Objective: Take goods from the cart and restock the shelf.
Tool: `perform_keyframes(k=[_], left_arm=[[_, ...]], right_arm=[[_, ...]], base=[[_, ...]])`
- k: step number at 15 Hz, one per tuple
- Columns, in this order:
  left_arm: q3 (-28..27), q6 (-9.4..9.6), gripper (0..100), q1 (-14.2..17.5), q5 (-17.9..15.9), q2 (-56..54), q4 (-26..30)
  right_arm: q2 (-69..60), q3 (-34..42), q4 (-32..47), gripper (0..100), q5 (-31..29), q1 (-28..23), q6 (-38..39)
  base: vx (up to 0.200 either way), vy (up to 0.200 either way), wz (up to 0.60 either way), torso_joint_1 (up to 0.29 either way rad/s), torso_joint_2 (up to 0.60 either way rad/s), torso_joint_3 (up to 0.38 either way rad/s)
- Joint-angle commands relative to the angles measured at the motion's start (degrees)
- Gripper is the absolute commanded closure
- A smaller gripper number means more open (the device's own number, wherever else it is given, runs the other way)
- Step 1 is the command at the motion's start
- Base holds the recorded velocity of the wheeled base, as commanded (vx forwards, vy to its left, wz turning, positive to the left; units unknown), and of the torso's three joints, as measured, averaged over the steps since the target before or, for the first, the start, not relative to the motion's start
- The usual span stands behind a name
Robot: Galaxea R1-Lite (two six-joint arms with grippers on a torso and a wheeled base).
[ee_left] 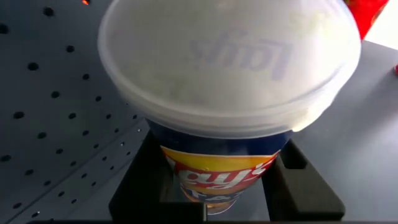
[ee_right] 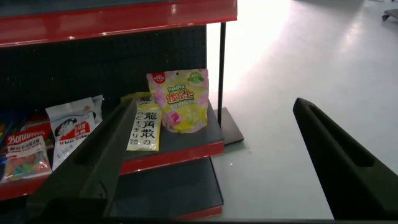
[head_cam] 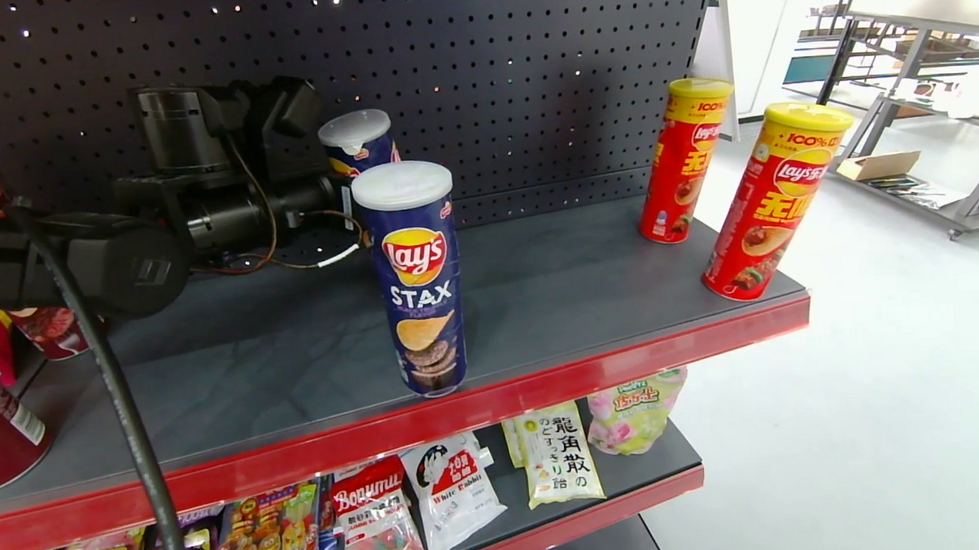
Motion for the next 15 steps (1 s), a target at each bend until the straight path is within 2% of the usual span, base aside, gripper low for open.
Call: perform_keyframes(k=[1, 12, 13, 15], left_arm=[[-0.2, 0.17, 100, 0.0, 0.0, 0.3, 0.0], [0.5, 0.17, 100, 0.0, 0.8, 0.3, 1.0], [0.4, 0.08, 0, 0.0, 0.9, 0.2, 1.0], [0.6, -0.27, 0, 0.0, 0.9, 0.0, 1.1]], right_arm=[[0.0, 0.0, 0.0, 0, 0.0, 0.0, 0.0], [0.0, 0.0, 0.0, 0, 0.0, 0.0, 0.0], [0.0, 0.0, 0.0, 0, 0.0, 0.0, 0.0], [0.0, 0.0, 0.0, 0, 0.0, 0.0, 0.0]], base=[[0.0, 0.0, 0.0, 0.0, 0.0, 0.0], [0.0, 0.0, 0.0, 0.0, 0.0, 0.0], [0.0, 0.0, 0.0, 0.0, 0.0, 0.0], [0.0, 0.0, 0.0, 0.0, 0.0, 0.0]])
